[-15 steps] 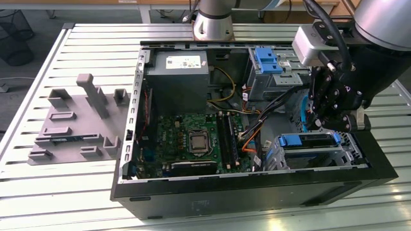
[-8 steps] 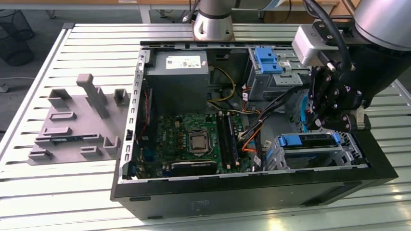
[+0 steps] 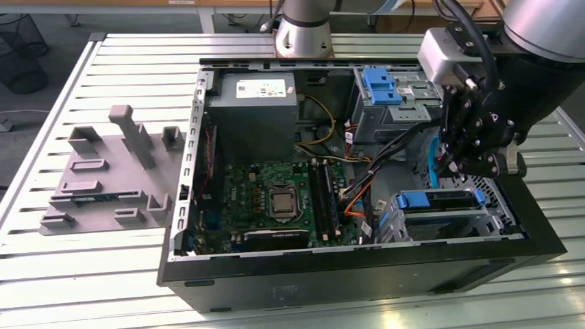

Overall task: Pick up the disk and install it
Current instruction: 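Insert the first disk wire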

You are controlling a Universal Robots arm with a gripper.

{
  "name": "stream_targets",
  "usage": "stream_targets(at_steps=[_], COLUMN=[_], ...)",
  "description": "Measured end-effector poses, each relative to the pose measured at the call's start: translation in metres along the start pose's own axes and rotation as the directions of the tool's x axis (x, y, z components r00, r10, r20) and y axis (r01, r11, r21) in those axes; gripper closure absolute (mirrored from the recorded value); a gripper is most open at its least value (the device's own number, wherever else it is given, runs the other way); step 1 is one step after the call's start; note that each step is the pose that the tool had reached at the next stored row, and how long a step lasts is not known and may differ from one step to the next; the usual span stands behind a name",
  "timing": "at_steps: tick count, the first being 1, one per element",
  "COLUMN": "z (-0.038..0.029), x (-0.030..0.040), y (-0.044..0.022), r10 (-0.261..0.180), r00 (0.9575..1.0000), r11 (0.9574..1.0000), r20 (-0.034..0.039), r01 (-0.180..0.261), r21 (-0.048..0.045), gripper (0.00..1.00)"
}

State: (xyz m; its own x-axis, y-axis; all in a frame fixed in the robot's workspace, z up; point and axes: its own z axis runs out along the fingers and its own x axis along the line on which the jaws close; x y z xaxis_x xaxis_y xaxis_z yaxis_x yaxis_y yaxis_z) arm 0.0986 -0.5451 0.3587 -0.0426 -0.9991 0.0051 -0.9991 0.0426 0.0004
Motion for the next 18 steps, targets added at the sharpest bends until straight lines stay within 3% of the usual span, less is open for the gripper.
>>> stream_targets(at_steps=[9, 15, 16, 18], z=[0.0000, 0.0001, 0.0001, 0.0003], x=[-0.0127, -0.0154, -0.0155, -0.0156], y=[-0.0165, -0.0194, -0.0197, -0.0198], r10=[0.000, 0.000, 0.000, 0.000], r00=[1.0000, 1.0000, 1.0000, 1.0000], r11=[1.0000, 1.0000, 1.0000, 1.0000], r20=[0.0000, 0.0000, -0.0001, -0.0002], r01=[0.000, 0.000, 0.000, 0.000], r21=[-0.0008, -0.0009, -0.0008, -0.0006], gripper=[0.89, 0.89, 0.83, 0.83])
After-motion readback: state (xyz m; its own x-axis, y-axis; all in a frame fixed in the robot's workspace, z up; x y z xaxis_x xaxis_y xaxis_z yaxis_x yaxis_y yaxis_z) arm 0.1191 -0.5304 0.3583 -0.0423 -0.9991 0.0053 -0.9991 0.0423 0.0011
